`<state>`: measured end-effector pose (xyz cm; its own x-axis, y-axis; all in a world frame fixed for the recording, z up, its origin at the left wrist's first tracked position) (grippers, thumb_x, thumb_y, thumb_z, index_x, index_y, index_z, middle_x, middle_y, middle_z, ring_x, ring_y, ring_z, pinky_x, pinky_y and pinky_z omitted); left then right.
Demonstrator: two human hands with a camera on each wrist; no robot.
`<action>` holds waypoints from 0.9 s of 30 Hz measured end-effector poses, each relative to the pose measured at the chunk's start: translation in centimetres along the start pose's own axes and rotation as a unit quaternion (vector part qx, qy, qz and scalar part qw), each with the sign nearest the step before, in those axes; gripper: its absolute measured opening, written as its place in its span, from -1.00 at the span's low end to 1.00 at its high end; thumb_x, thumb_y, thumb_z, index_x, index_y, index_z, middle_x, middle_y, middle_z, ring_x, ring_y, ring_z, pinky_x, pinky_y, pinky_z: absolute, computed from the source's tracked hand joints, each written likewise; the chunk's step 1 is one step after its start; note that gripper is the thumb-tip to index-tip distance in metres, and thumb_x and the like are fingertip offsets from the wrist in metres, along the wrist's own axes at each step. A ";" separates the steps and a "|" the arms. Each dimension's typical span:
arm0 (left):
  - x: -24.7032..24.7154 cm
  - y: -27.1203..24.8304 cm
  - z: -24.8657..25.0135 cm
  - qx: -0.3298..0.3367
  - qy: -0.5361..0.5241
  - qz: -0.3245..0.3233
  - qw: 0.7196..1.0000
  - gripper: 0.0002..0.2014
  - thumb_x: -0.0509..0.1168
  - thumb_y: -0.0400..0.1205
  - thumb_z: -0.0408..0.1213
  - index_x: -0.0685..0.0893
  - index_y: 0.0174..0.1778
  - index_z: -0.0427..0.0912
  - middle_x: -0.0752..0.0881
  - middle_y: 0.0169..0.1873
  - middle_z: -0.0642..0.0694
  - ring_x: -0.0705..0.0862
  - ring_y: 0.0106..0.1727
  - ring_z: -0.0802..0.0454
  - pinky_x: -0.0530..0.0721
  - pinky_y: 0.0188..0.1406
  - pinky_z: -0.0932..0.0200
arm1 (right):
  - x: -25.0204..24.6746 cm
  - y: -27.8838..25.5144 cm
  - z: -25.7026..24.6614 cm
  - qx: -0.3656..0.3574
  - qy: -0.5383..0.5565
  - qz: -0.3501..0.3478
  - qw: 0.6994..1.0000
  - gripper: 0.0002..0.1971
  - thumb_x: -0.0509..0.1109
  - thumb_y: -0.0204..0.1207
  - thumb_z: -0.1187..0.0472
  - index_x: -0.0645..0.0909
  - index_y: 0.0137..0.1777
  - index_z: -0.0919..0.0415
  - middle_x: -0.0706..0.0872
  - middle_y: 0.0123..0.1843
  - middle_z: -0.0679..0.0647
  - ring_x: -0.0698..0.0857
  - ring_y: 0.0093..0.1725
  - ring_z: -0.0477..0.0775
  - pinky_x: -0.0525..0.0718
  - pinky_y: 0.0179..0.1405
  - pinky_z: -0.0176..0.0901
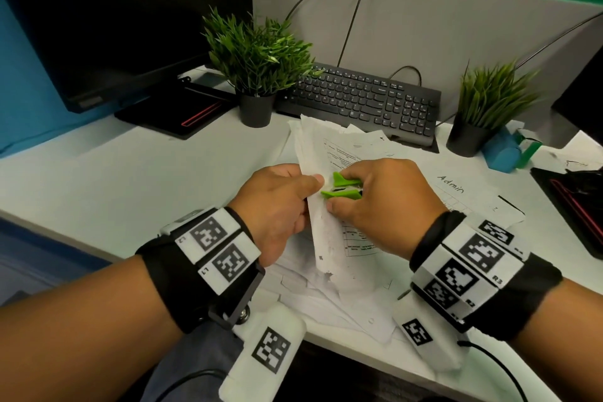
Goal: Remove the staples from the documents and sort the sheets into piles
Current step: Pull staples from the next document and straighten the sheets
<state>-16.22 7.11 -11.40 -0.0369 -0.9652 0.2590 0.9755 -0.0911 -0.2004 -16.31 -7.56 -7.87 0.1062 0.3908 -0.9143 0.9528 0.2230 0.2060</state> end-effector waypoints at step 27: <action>1.0 0.5 1.5 0.043 0.095 0.045 0.993 -0.77 0.47 0.59 -0.55 0.66 0.11 -0.58 0.87 -0.10 -0.36 0.88 -0.22 -0.15 0.82 -0.30 0.11 | -0.6 1.5 0.9 0.062 0.098 0.024 0.993 -0.87 0.57 0.46 0.09 0.78 -0.29 0.08 0.78 -0.32 -0.08 0.74 -0.23 -0.07 0.77 -0.08 -0.09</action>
<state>-15.40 6.47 -9.85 0.0198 -0.9981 0.0582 0.9913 0.0120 -0.1310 -14.66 -8.31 -7.30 0.1065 0.5681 -0.8160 0.9770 0.0929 0.1922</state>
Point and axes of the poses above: each hand's wrist, its own y-axis towards the middle knuckle, its own x-axis out of the palm, z = x × y, the point moved 1 cm from there along y, towards the middle knuckle
